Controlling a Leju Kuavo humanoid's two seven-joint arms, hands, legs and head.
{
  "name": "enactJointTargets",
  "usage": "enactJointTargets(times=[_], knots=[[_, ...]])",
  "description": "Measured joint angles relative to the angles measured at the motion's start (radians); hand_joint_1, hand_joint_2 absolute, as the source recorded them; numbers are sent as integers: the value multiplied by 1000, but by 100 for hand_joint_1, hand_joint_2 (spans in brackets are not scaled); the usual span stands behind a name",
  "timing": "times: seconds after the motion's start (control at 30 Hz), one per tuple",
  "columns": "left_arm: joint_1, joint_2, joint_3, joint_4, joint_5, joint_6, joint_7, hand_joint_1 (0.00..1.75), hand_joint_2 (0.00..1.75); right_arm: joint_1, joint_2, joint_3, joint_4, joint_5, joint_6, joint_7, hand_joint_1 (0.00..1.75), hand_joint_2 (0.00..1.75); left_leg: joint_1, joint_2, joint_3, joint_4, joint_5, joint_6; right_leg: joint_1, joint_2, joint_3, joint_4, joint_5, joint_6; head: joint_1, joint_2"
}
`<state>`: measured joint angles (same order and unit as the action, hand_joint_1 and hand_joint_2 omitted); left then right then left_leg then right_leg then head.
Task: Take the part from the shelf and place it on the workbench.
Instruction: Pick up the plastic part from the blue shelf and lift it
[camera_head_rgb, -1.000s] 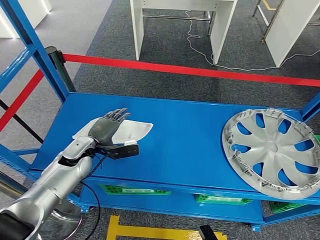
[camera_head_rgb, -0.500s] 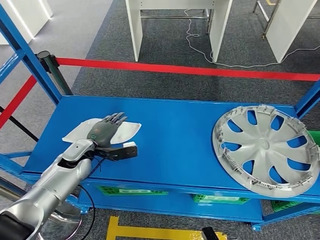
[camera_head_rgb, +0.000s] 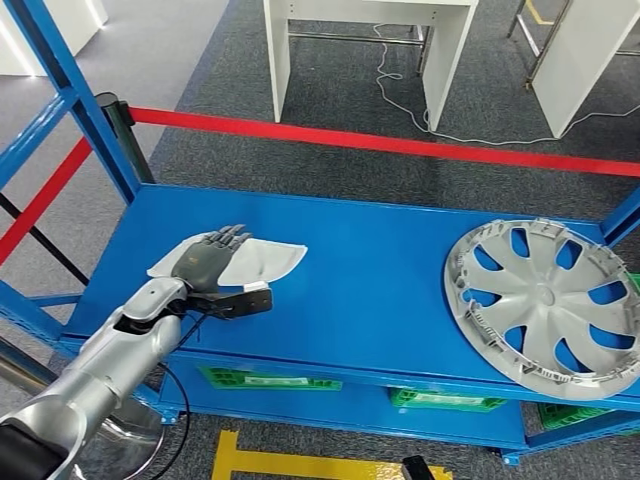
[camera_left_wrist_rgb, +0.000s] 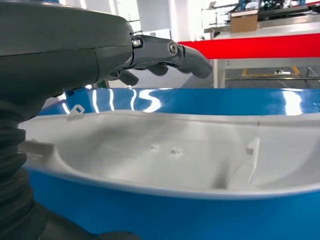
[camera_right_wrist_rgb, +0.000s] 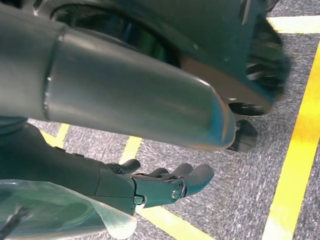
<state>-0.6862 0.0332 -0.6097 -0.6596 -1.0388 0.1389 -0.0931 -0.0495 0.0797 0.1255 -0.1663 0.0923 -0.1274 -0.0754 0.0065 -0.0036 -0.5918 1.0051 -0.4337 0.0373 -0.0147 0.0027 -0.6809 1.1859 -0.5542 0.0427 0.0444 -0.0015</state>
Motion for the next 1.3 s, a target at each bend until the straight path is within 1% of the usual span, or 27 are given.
enactJointTargets(times=[0.03,0.07,0.1,0.13,0.17,0.2,0.23,0.27,0.37,0.4,0.47,0.53,0.57,0.6,0.8,0.87,0.93,0.97,1.0,1.03,1.07,1.1,1.13,1.17,1.2,1.23,1.3], knots=[[1,0,1,2,1,0,0,71,175,1,0,0,0,0,0,0,0,0,0,0,-1,0,0,0,0,0,-32,66,-22,2,2,0],[3,0,1,5,2,1,1,115,175,3,0,0,0,0,0,1,0,0,-1,0,-1,1,0,0,0,0,-52,105,-28,3,2,0],[3,0,2,8,2,3,3,154,175,4,0,0,0,0,0,2,0,0,-1,0,0,1,0,0,0,0,-53,105,-15,3,2,0],[4,0,3,11,2,6,7,175,175,5,0,0,0,0,0,2,0,0,-1,0,0,2,-1,0,0,0,-33,62,16,2,2,0],[5,0,3,13,1,12,13,175,175,5,0,0,0,0,-1,3,0,0,-1,-1,0,4,-2,-2,0,-1,2,-9,53,0,2,0],[5,0,5,14,-1,18,19,175,175,4,0,0,0,0,-2,3,0,0,-3,-1,-1,7,-3,-5,0,-2,40,-82,79,-3,2,0],[5,0,6,15,-4,24,26,175,175,3,0,0,0,0,-4,3,0,0,-5,-1,-4,9,-5,-9,1,-2,68,-137,95,-8,2,0],[6,0,8,17,-6,28,32,175,175,2,0,-1,0,0,-6,4,0,0,-7,-1,-6,11,-5,-15,2,-2,84,-167,100,-12,1,0],[8,-1,13,21,-8,30,41,175,175,3,0,-1,0,3,-10,8,0,0,-6,-1,-8,14,-5,-29,2,0,89,-177,102,-28,1,0],[8,0,15,22,-8,30,42,175,175,3,0,-1,0,3,-12,8,0,0,-5,-1,-13,26,-15,-34,1,0,90,-179,103,-34,0,0],[9,0,21,24,-8,30,42,175,175,2,0,-2,0,5,-15,9,0,0,-3,0,-50,113,-67,-44,-2,-2,91,-181,105,-43,-3,0],[13,0,25,28,-8,30,42,175,175,2,0,-3,0,7,-15,9,0,0,-2,0,-112,250,-127,-51,-2,-2,91,-181,105,-46,-4,0],[15,0,26,29,-9,30,42,175,175,3,0,-3,0,7,-15,9,0,0,-1,0,-134,298,-143,-52,-2,-3,91,-181,104,-47,-4,0],[18,0,26,30,-9,30,42,175,175,3,0,-3,0,7,-15,9,0,0,-1,0,-147,325,-151,-52,-2,-3,91,-181,104,-47,-4,0],[19,0,26,30,-9,30,42,175,175,3,0,-4,0,8,-15,9,0,0,-1,0,-152,333,-149,-52,-2,-2,91,-180,104,-47,-4,0],[20,0,26,31,-9,30,42,175,175,3,0,-4,0,8,-15,9,0,0,-1,0,-152,332,-146,-52,-2,-2,91,-180,104,-47,-5,0],[19,0,27,32,-9,31,42,175,175,3,0,-4,0,8,-15,9,0,0,-1,0,-134,292,-114,-50,-2,-1,92,-180,104,-47,-5,0],[15,-1,27,32,-11,33,42,175,175,3,0,-6,0,7,-15,9,0,0,-2,0,-97,215,-79,-44,0,-1,94,-180,103,-45,-4,0],[9,-3,28,33,-14,34,42,175,175,2,0,-8,0,7,-15,8,0,0,-3,0,-59,132,-42,-33,1,-1,93,-177,100,-36,-4,0],[4,-5,29,33,-18,36,42,175,175,1,0,-11,0,7,-15,8,0,0,-3,0,-27,62,-16,-20,1,-1,82,-154,83,-25,-2,0],[-1,-7,30,34,-23,37,42,175,175,1,0,-14,0,6,-16,8,0,0,-3,1,0,2,4,-8,2,-1,60,-109,57,-14,-1,0],[-3,-9,31,35,-25,38,42,175,131,1,0,-16,0,6,-15,8,0,0,-1,1,0,-5,7,0,1,-1,28,-45,24,-5,1,0],[-2,-10,31,36,-23,40,40,175,87,1,0,-17,0,6,-15,8,0,0,-1,1,-1,-5,7,2,1,-2,-8,31,-11,-2,2,0],[1,-11,33,37,-19,45,34,175,44,2,0,-18,0,6,-16,8,0,0,-1,1,-2,-4,7,2,0,-2,-34,86,-28,0,2,0],[4,-11,35,37,-11,52,24,175,44,4,0,-18,0,7,-15,8,0,0,-1,1,-2,-4,7,2,0,-2,-45,108,-26,1,2,0],[8,-12,39,37,-2,63,9,175,87,4,0,-18,0,8,-15,8,0,0,-1,1,-2,-3,7,1,-1,-2,-36,89,-6,2,2,0],[15,-12,50,36,9,93,-22,175,175,4,0,-18,0,11,-15,8,0,0,0,0,-3,2,5,-3,-4,-3,30,-44,60,2,2,0]])
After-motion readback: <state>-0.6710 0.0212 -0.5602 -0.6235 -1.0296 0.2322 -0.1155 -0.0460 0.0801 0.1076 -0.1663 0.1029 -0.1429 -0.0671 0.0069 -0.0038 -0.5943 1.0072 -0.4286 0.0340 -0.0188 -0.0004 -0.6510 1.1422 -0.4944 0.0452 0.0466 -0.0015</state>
